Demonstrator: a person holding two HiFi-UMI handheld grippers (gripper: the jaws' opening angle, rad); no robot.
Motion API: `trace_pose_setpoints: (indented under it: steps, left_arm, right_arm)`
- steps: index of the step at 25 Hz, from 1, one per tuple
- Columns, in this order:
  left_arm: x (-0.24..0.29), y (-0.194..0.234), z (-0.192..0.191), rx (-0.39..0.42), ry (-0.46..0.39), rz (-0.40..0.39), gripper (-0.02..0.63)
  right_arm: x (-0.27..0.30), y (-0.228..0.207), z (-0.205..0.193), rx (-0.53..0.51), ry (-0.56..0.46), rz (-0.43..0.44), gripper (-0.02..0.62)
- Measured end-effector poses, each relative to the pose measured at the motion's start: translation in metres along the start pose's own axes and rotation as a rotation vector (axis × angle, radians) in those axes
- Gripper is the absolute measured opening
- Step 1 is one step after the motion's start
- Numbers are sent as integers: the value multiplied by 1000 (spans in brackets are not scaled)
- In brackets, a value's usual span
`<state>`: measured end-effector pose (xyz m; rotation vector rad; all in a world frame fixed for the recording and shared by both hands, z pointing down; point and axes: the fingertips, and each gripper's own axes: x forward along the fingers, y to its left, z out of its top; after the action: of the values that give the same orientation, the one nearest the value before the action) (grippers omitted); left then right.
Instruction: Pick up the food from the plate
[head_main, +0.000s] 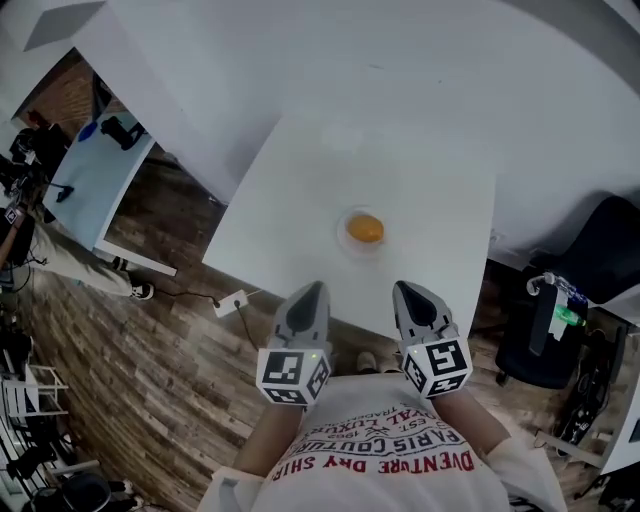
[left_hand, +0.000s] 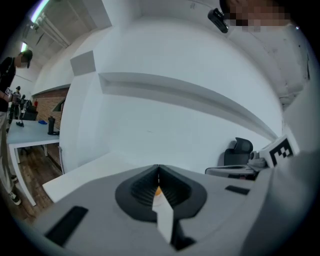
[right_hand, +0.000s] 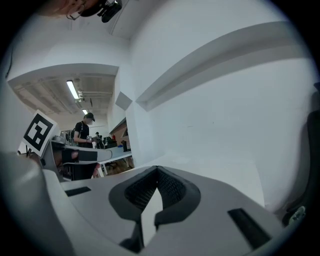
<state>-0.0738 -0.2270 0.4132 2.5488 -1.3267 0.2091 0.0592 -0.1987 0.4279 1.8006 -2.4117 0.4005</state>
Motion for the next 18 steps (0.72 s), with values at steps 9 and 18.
trace_pose_setpoints:
  steps: [9, 18]
  left_arm:
    - [83, 15, 8, 46, 60, -206, 8]
    - [154, 45, -4, 134, 223, -427, 8]
  right_arm:
    - [43, -34, 7, 57, 5, -199, 9]
    - [91, -48, 0, 141, 58, -402, 9]
